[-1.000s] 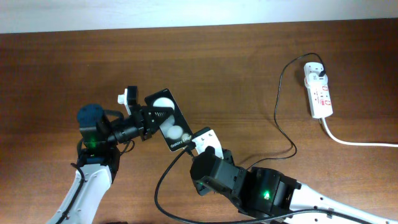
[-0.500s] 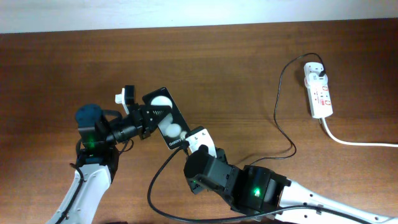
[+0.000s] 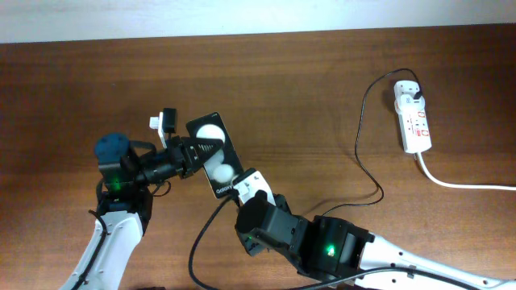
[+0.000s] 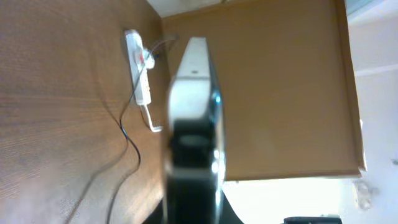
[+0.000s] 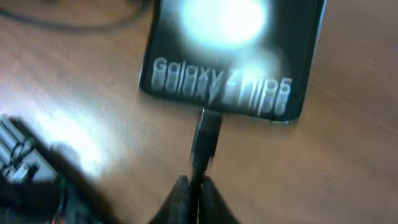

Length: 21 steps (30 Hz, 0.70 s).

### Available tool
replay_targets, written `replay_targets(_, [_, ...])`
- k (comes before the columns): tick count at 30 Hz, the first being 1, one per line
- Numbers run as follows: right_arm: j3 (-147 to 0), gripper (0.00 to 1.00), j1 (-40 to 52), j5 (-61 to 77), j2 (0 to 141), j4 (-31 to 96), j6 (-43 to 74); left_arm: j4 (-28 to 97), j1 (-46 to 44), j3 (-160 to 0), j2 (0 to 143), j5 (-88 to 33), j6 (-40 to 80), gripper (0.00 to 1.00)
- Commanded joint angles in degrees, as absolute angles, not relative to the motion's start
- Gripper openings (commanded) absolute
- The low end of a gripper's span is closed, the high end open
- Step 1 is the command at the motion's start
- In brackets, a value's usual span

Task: Plug charger to phone and switch on socket
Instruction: 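Open the right gripper and pull it back from the plugged phone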

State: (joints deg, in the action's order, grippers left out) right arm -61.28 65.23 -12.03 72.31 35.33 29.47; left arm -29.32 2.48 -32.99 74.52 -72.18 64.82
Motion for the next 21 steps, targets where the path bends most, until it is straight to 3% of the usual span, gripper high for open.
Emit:
replay_targets(1, [-62.70,0.13,64.49,-17.17,70.48,35.64,28.75,-29.08,0.91,-32.71,74.08,-78.46,63.29,0.00])
replay_targets(7, [-62.67,0.25,64.55,-13.08,68.45,40.27,29.23,-29.08,0.91,-32.71,74.08,-66.13,63.31,0.00])
replay_targets(14, [-62.67,0.30,64.53,-12.23,73.93,38.09,29.45,-29.08,0.91,-32.71,74.08,-67.24,63.75,0.00])
replay_targets(16, [-62.67,0.29,64.49,-12.49,75.07,36.64,29.41,-29.08,0.91,-32.71,74.08,-69.52,63.72,0.00])
replay_targets(17, [-62.67,0.25,64.49,-12.69,75.29,36.07,29.39,-29.08,0.91,-32.71,74.08,-70.35,63.75,0.00])
replay_targets(18, [-62.67,0.13,64.49,-13.54,75.37,33.52,29.39,-29.10,0.91,-32.71,74.08,-72.34,63.72,0.00])
replay_targets(21, [-62.67,0.06,64.42,-14.26,75.37,32.03,29.36,-29.08,0.86,-32.71,74.08,-75.05,63.70,0.00])
